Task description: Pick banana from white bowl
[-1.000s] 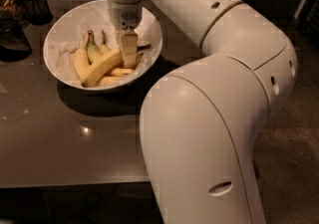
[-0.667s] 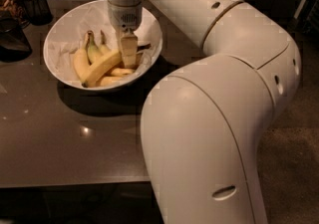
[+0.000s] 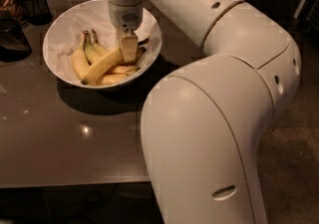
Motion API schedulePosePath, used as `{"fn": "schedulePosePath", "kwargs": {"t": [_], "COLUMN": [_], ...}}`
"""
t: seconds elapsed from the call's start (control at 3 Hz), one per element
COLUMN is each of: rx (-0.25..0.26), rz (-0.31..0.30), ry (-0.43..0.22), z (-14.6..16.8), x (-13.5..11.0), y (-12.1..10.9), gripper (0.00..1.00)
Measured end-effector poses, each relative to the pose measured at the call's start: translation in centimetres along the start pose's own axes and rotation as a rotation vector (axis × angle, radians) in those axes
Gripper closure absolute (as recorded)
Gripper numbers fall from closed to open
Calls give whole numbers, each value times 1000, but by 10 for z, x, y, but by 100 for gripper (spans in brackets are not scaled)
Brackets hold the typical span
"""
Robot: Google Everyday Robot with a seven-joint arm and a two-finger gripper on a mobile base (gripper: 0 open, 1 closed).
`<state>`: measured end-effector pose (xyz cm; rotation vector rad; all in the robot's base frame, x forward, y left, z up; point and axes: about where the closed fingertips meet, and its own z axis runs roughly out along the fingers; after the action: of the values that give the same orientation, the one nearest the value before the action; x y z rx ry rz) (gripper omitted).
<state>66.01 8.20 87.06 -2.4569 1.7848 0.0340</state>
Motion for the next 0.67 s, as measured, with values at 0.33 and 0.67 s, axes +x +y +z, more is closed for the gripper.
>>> {"fn": "schedulePosePath", "kwargs": {"t": [0.33,0.67], "rx": [39,91], "rz": [1,5], "ry": [-11,-32], "z": [-2,-15], "x": [-1,-1], "y": [-5,2], "gripper": [100,100]}}
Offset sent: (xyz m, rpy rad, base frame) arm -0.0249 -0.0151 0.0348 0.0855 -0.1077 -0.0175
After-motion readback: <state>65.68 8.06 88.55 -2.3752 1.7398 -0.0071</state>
